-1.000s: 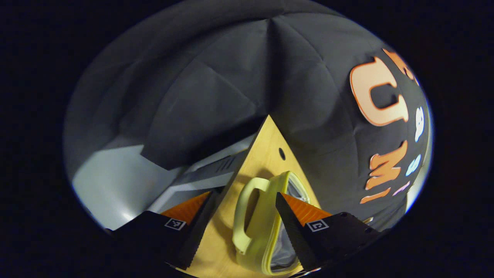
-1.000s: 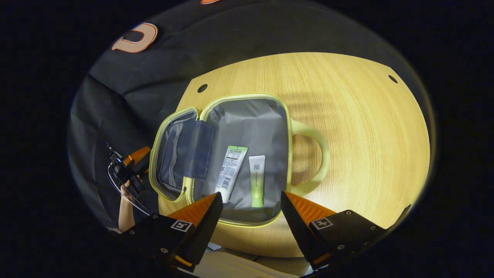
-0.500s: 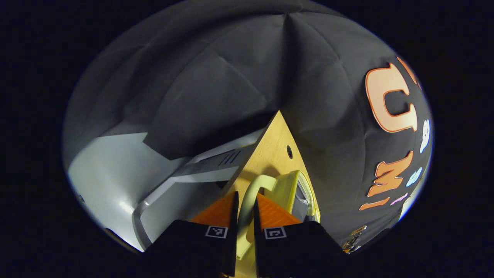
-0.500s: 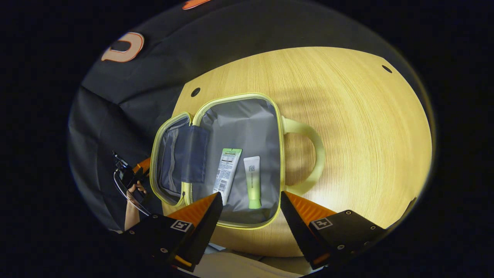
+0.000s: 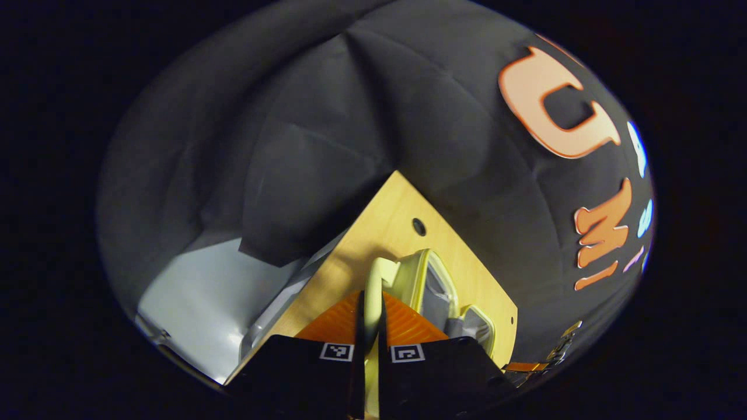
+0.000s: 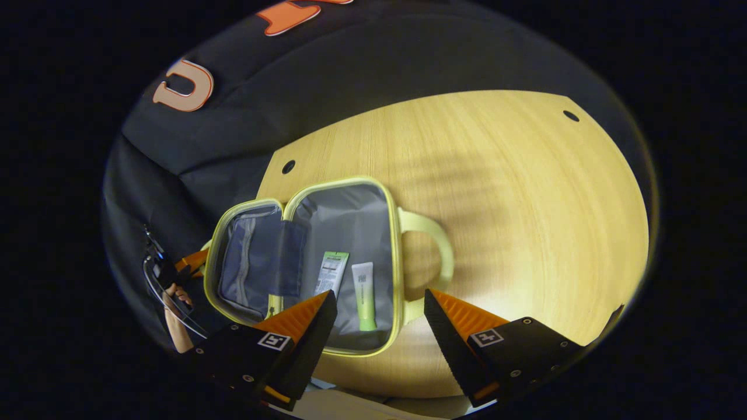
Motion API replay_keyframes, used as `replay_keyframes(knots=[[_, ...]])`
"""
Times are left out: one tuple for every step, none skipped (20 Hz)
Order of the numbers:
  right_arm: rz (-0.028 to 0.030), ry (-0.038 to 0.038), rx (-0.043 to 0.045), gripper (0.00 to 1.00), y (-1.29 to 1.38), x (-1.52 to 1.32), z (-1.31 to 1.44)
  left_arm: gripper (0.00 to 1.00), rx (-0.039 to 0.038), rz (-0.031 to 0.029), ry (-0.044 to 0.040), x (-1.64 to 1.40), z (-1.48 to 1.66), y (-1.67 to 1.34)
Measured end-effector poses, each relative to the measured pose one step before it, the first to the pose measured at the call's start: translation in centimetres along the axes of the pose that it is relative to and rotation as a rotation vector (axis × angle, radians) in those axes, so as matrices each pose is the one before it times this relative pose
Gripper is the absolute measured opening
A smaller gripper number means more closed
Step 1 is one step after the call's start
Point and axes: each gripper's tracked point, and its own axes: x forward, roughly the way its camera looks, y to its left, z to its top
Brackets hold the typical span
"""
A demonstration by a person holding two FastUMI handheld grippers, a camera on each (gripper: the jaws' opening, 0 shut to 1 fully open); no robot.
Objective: First open the suitcase, pack the skin care products into it, and then close the suitcase.
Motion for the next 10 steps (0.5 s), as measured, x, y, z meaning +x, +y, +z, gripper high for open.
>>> replay_keyframes(knots=[[0.00030,-0.03592,-0.00803,0.96,-0.511,-0.721,1.046,0.09,0.03521,-0.00213,-0.01944,-0.983,0.591,-1.737],[0.00117,-0.03404,-0.00920,0.96,-0.573,-0.768,0.950,0.09,0.03492,-0.00258,-0.01245,-1.284,0.567,-1.911],[-0.00117,-0.03628,-0.01225,0.96,-0.727,-0.914,1.078,0.09,0.03668,0.00288,-0.00718,-0.905,0.192,-2.336],[-0.00694,-0.03725,-0.01827,0.96,-1.066,-0.925,1.051,0.09,0.03576,0.00594,-0.00883,-0.884,0.175,-2.239],[-0.01287,-0.03654,-0.02312,0.96,-1.309,-0.877,1.063,0.09,0.03837,-0.00186,-0.00999,-0.797,0.062,-1.895],[-0.01773,-0.03339,-0.02455,0.96,-1.466,-1.098,0.994,0.08,0.03851,0.00144,-0.01249,-0.452,0.204,-2.354],[-0.01798,-0.02991,-0.02336,0.96,-1.541,-0.900,0.923,0.08,0.03630,-0.00111,-0.01430,-0.307,0.035,-1.970],[-0.01244,-0.02691,-0.01951,0.96,-1.441,-0.667,0.637,0.08,0.04207,-0.00477,-0.00783,-0.253,0.092,-2.532],[-0.00793,-0.02728,-0.01082,0.96,-1.370,-0.764,0.891,0.09,0.04531,-0.00153,-0.00680,-0.469,-0.277,-2.781],[-0.00240,-0.02405,-0.00295,0.96,-1.321,-0.793,0.855,0.09,0.03764,-0.00104,0.00562,-0.241,0.398,-3.322]])
